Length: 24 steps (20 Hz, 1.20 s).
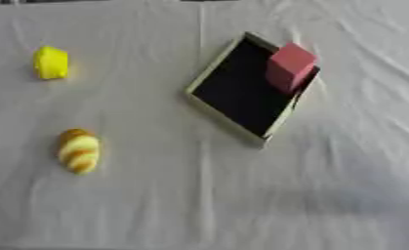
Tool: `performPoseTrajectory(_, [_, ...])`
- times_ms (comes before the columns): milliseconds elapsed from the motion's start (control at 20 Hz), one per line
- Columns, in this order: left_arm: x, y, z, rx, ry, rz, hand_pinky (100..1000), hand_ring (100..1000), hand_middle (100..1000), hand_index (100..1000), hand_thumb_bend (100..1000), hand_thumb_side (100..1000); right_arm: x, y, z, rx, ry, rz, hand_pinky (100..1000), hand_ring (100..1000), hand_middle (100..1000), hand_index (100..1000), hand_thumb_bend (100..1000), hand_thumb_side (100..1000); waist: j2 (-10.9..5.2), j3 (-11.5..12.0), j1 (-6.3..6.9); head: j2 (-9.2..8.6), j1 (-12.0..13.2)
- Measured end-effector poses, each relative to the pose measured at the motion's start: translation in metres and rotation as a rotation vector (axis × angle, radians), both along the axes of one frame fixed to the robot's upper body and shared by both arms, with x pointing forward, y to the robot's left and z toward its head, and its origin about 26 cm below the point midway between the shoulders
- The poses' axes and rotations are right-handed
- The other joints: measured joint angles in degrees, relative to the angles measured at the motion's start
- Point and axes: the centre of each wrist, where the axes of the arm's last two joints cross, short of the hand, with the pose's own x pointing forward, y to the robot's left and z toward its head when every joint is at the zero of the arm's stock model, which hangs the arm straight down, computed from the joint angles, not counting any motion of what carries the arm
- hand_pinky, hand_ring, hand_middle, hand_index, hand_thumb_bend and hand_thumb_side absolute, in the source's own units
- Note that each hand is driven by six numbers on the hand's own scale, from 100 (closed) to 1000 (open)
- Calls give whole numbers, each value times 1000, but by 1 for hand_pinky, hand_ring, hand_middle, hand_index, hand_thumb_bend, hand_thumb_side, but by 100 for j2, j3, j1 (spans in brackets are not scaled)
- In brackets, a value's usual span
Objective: Pick up objects on the table and place them in the box.
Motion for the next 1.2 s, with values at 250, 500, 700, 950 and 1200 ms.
performPoseTrajectory(250, [-1,-1,8,306,145,-17,803,768,716,913,100,321,0,0,0,-5,0,-1,1000,877,696,796,100,470,0,-37,20,32,28])
performPoseTrajectory(500, [-2,-2,5,507,273,-52,813,780,731,923,100,346,0,1,0,-6,1,2,1000,876,695,796,100,470,0,-70,28,41,48])
performPoseTrajectory(700, [-3,-2,4,619,343,-84,833,804,760,932,100,256,1,1,0,-8,4,5,1000,877,695,795,100,470,0,-82,30,42,45])
performPoseTrajectory(950, [-5,3,0,736,409,-91,872,834,787,934,378,100,2,2,1,-11,2,8,1000,877,694,794,100,470,0,-94,42,42,8])
performPoseTrajectory(1200, [-4,8,-3,851,444,-72,885,843,786,929,572,100,2,2,2,-15,8,10,1000,876,693,794,100,470,0,-103,54,42,-7])
